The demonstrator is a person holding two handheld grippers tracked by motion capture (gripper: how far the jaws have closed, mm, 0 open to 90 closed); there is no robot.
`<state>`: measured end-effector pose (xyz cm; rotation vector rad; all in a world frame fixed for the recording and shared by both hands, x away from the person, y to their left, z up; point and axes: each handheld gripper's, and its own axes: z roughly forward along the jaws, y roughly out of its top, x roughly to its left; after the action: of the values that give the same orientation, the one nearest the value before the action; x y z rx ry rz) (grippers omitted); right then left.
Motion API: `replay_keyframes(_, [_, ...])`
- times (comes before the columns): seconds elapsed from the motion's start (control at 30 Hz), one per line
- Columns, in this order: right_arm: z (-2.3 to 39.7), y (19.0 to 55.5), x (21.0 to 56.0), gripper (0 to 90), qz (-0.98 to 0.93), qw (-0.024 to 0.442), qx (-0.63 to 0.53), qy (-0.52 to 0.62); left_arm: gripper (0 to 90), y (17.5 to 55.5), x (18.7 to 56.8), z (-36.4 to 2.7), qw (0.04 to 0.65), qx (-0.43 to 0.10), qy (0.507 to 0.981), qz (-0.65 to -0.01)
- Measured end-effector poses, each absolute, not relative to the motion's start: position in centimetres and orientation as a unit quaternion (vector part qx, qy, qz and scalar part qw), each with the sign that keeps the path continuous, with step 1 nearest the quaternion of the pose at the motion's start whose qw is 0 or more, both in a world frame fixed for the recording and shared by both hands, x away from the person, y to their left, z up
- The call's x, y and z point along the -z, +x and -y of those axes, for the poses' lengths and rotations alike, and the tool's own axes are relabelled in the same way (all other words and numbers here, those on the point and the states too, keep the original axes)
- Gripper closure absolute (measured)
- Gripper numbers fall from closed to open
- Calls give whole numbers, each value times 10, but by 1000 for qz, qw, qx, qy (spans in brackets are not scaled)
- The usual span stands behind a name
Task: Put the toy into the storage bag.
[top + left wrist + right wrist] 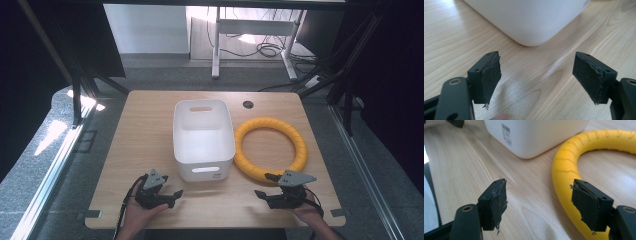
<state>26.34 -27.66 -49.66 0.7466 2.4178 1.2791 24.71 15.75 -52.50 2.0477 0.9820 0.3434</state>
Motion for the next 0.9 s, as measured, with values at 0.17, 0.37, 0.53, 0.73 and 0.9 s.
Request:
replay_keyframes(0.17, [281, 265, 478, 280, -846, 149, -441, 261, 228, 245, 523, -160, 418, -133, 811, -388])
replay_keyframes(0.37, [289, 282, 462, 282, -858, 150, -418, 257, 229, 245, 525, -159, 414, -131, 810, -394])
replay_keyframes(0.53, [284, 309, 446, 276, -901, 136, -336, 240, 229, 246, 529, -156, 410, -125, 813, -394])
replay_keyframes(0.73, [267, 335, 446, 261, -931, 110, -267, 222, 230, 244, 527, -154, 414, -123, 814, -390])
replay_keyframes(0.9, [253, 346, 459, 250, -947, 91, -229, 205, 229, 243, 528, -153, 411, -121, 815, -390])
